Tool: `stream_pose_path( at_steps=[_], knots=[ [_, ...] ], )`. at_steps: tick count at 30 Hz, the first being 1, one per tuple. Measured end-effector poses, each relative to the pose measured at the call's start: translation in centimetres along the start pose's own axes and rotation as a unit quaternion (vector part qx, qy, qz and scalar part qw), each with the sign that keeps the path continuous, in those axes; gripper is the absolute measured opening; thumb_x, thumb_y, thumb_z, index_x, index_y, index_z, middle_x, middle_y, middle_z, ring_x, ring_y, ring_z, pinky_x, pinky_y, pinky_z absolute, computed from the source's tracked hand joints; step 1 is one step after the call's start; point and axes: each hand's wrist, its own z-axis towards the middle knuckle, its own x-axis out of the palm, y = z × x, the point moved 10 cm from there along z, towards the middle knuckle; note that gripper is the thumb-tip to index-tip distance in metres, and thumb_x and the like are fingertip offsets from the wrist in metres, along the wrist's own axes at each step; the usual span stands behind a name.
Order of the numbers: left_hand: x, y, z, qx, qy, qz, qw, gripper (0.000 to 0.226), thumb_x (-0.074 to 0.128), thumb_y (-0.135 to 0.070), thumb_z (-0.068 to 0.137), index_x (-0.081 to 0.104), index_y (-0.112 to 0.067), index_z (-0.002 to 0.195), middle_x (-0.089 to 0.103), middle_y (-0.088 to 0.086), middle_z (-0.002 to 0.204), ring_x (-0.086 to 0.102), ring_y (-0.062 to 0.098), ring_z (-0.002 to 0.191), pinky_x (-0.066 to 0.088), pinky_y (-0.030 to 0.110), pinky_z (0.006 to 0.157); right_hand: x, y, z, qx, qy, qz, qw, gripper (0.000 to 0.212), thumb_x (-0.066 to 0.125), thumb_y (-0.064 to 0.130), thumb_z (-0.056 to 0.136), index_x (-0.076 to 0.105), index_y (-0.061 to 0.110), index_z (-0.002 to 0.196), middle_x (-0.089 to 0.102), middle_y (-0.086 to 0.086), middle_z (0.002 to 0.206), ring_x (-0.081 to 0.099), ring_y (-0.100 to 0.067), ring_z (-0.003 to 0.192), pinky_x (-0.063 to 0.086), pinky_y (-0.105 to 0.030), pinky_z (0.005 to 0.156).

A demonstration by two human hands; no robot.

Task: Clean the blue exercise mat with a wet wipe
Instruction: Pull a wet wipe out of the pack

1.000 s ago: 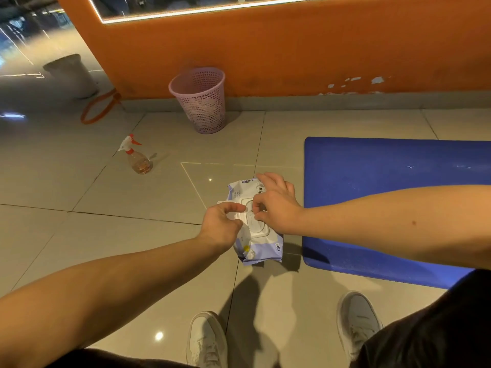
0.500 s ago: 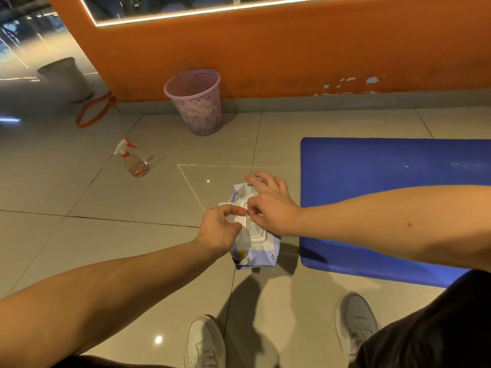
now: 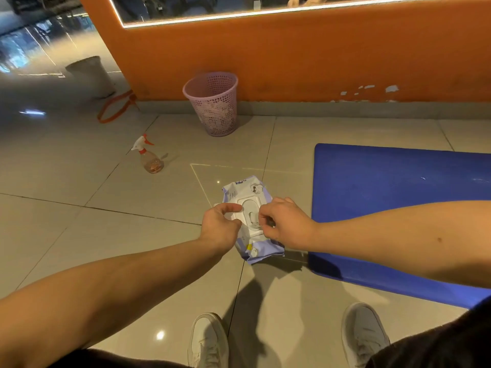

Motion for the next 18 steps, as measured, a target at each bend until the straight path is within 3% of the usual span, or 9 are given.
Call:
stream_pose_path(
  at_steps=[3, 6, 8, 12, 14, 18],
  knots=[
    [0.1, -0.1, -0.4, 0.006, 0.004, 0.000, 1.000, 0.035, 0.061, 0.007, 0.087, 0.067, -0.024, 0.102, 0.066, 0.004, 0.113, 0.066, 0.019, 0.063, 0.052, 0.025, 0.051, 0.3, 0.0, 0.0, 0.022, 0.017, 0.039, 0.999, 0.014, 0.063, 0.015, 0.087, 0.056, 0.024, 0.078, 0.052, 0.016, 0.068, 0.046, -0.004, 0.070, 0.032, -0.026, 0.079],
    [0.2, -0.4, -0.8, 0.015, 0.009, 0.003, 1.000, 0.037, 0.061, 0.008, 0.087, 0.068, -0.026, 0.100, 0.063, -0.001, 0.116, 0.071, 0.027, 0.072, 0.062, 0.039, 0.065, 0.5, -0.6, 0.2, 0.073, 0.025, 0.106, 0.991, 0.009, 0.061, 0.027, 0.093, 0.062, 0.024, 0.084, 0.067, 0.010, 0.072, 0.061, -0.006, 0.070, 0.046, -0.025, 0.078],
    [0.5, -0.5, -0.9, 0.019, 0.014, 0.005, 1.000, 0.038, 0.061, 0.007, 0.086, 0.068, -0.028, 0.098, 0.064, -0.001, 0.116, 0.072, 0.028, 0.074, 0.062, 0.041, 0.067, 0.5, -1.0, 0.3, 0.099, 0.021, 0.119, 0.988, 0.010, 0.059, 0.027, 0.096, 0.067, 0.025, 0.090, 0.072, 0.009, 0.074, 0.065, -0.006, 0.071, 0.052, -0.028, 0.074],
    [1.0, -0.7, -1.2, 0.030, 0.007, -0.003, 1.000, 0.036, 0.063, 0.006, 0.085, 0.069, -0.028, 0.098, 0.067, 0.004, 0.116, 0.069, 0.027, 0.081, 0.055, 0.029, 0.063, -1.1, -0.4, 0.6, 0.080, -0.035, -0.026, 0.996, 0.007, 0.064, 0.024, 0.090, 0.071, 0.024, 0.091, 0.064, 0.010, 0.082, 0.052, -0.013, 0.085, 0.044, -0.031, 0.085],
    [1.1, -0.7, -1.3, 0.028, 0.003, -0.002, 1.000, 0.037, 0.063, 0.005, 0.084, 0.068, -0.029, 0.096, 0.068, 0.006, 0.114, 0.065, 0.024, 0.073, 0.050, 0.025, 0.059, -1.6, -0.2, 0.8, 0.079, -0.045, -0.066, 0.994, 0.005, 0.068, 0.030, 0.088, 0.071, 0.026, 0.090, 0.058, 0.010, 0.085, 0.046, -0.012, 0.089, 0.040, -0.029, 0.088],
    [1.1, -0.7, -1.7, 0.023, 0.002, -0.010, 1.000, 0.037, 0.061, 0.008, 0.086, 0.068, -0.027, 0.097, 0.061, -0.008, 0.109, 0.059, 0.022, 0.059, 0.056, 0.039, 0.060, -1.5, -0.2, 1.0, 0.091, -0.024, -0.096, 0.991, 0.010, 0.069, 0.034, 0.088, 0.075, 0.026, 0.089, 0.067, 0.007, 0.086, 0.046, -0.012, 0.084, 0.039, -0.028, 0.088]
  ],
)
